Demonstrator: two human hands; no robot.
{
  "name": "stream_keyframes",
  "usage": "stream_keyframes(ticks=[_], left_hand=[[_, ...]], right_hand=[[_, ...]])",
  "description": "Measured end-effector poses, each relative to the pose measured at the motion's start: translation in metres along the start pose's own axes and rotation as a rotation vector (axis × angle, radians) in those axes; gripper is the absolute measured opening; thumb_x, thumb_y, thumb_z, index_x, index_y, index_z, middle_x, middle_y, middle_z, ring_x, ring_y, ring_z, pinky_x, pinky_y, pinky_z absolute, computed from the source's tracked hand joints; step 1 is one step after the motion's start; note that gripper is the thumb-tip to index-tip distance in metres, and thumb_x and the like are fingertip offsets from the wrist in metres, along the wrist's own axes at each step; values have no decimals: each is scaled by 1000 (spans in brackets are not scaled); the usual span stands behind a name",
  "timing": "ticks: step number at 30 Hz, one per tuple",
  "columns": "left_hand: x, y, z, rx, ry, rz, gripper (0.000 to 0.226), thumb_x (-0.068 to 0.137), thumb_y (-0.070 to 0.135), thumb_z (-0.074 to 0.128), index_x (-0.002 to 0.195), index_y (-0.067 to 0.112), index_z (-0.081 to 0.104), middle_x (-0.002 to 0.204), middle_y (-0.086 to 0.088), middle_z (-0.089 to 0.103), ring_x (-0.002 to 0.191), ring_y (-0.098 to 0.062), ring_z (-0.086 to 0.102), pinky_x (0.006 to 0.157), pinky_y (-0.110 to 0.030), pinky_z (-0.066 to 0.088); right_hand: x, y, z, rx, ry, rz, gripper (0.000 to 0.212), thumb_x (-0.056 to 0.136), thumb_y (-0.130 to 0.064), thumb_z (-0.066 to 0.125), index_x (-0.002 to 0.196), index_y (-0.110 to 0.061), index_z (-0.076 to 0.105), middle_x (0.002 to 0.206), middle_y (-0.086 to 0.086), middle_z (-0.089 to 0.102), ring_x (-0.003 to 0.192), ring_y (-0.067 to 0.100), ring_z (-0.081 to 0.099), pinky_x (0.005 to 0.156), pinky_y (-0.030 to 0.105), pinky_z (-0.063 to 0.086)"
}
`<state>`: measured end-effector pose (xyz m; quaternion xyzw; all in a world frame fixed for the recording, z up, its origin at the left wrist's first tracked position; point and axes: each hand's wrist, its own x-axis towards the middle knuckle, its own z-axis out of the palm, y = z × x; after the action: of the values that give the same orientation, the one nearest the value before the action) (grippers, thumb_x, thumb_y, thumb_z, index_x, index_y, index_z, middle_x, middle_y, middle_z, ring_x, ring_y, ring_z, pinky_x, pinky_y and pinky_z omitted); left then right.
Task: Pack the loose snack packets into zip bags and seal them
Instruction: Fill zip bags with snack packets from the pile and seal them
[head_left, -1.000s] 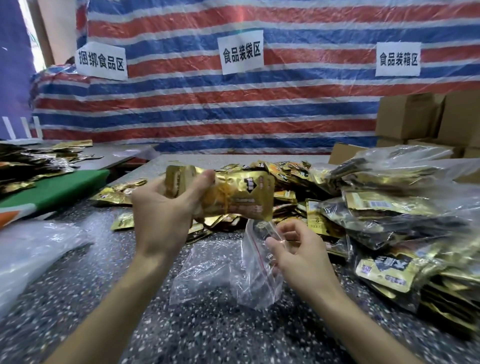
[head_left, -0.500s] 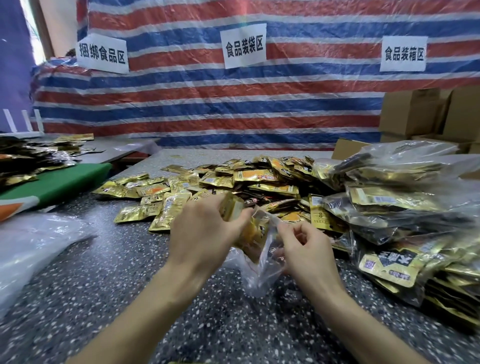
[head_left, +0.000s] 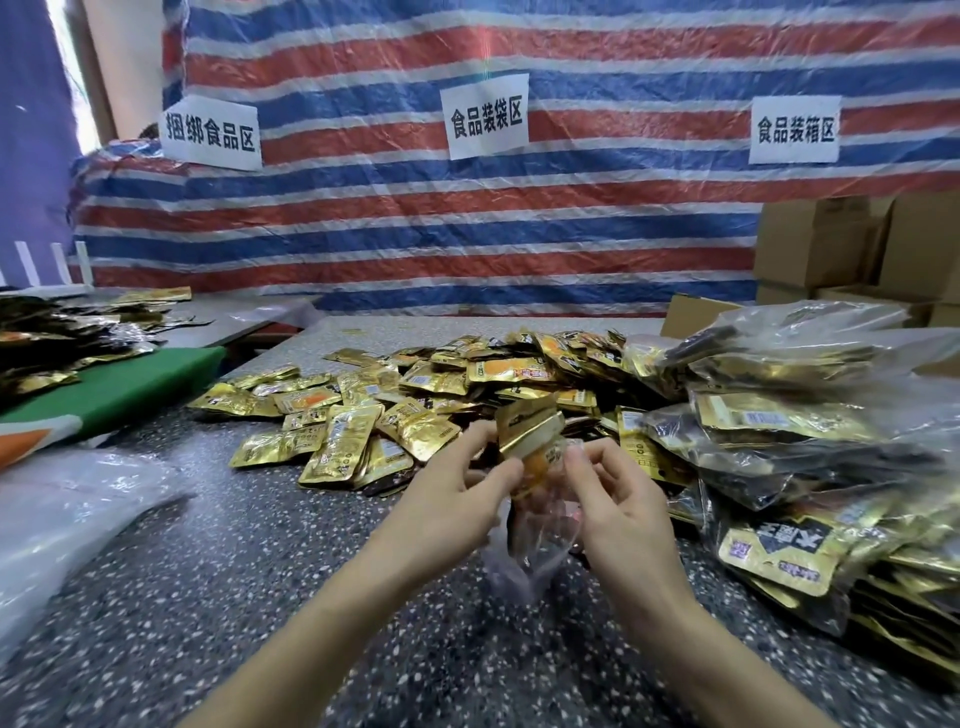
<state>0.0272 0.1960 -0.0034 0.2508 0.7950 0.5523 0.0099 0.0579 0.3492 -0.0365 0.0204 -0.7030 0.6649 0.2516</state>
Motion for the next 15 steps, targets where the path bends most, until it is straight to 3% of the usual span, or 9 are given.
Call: stream_keyframes(ticks=[3,7,11,13,15], left_hand=[[1,-3,-2,73,51,58,24,98,17,59,109,37,65,89,3,74,80,-12,71,73,-41,62],[5,-6,-4,228,256,226,14,90,10,70,99,19,74,82,7,72,75,-11,66,72,-34,57],[4,-7,-3,226,266,255,25,85,15,75,93,38,67,85,15,67,82,-1,63,70,-17,51],[4,-8,0,226,144,179,31,89,21,70,101,48,59,95,23,64,90,0,62,80,-27,54],[2,-9,1,162,40,81,47,92,16,66,104,58,51,99,20,64,83,-5,67,76,-40,61]], right_hand=[[-1,0,1,-21,-12,33,29,102,-39,53,78,-27,65,80,3,71,83,24,71,80,51,61],[0,-4,0,59,7,68,23,99,-27,60,78,-22,68,78,5,73,73,19,73,62,37,63],[4,-4,-4,98,23,112,22,98,-22,63,78,-17,70,79,7,74,76,22,74,62,38,62],[5,-3,-4,117,21,115,25,100,-21,60,77,-20,70,84,7,75,82,23,75,69,39,63],[5,-3,-3,147,10,121,27,101,-21,58,76,-21,69,89,8,76,87,25,75,76,42,62]])
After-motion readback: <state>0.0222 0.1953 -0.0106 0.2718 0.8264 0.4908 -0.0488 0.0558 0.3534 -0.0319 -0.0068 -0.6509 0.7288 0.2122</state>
